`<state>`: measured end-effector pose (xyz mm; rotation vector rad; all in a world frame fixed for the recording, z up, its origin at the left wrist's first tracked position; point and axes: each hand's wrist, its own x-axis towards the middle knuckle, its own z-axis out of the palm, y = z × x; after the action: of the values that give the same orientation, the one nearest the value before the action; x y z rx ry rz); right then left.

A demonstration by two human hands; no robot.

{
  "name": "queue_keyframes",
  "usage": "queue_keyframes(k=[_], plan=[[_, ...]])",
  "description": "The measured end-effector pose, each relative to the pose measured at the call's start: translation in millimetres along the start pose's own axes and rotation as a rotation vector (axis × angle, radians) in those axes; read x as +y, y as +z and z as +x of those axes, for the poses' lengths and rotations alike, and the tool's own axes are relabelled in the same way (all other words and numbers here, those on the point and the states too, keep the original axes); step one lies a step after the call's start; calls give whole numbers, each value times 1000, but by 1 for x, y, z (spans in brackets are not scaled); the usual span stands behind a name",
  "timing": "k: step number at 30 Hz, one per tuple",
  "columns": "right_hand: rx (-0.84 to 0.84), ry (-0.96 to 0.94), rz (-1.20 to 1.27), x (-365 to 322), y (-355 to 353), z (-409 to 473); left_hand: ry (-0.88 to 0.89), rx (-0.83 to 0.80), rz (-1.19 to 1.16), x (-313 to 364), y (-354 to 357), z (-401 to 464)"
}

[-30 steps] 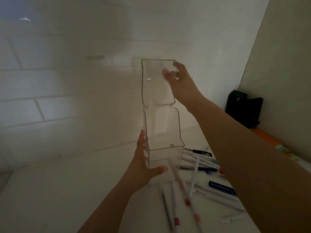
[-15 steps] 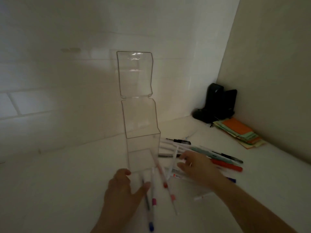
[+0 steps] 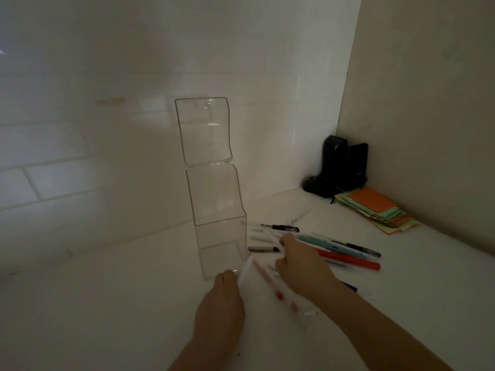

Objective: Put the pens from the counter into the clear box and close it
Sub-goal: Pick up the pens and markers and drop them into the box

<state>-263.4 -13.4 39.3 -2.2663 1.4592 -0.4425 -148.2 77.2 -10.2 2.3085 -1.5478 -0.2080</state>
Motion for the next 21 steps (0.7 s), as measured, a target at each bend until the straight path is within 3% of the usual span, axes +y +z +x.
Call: queue_keyframes(k=[5,11,14,19,21], plan=[[-151,53,-136,2,24,-34,-55,-27,-148,18,10,23],[-312,238,1,21,12,-26,-113,-84,-178,47,15,51],[-320,263,266,31,-6,-23,-110,-137,-87,53,12,57],[-98,408,977,32,-30,-17,-79,-137,-46,55,11,44],[-29,387,967,23,-41,-10,-13,-110,-155,54,2,32]])
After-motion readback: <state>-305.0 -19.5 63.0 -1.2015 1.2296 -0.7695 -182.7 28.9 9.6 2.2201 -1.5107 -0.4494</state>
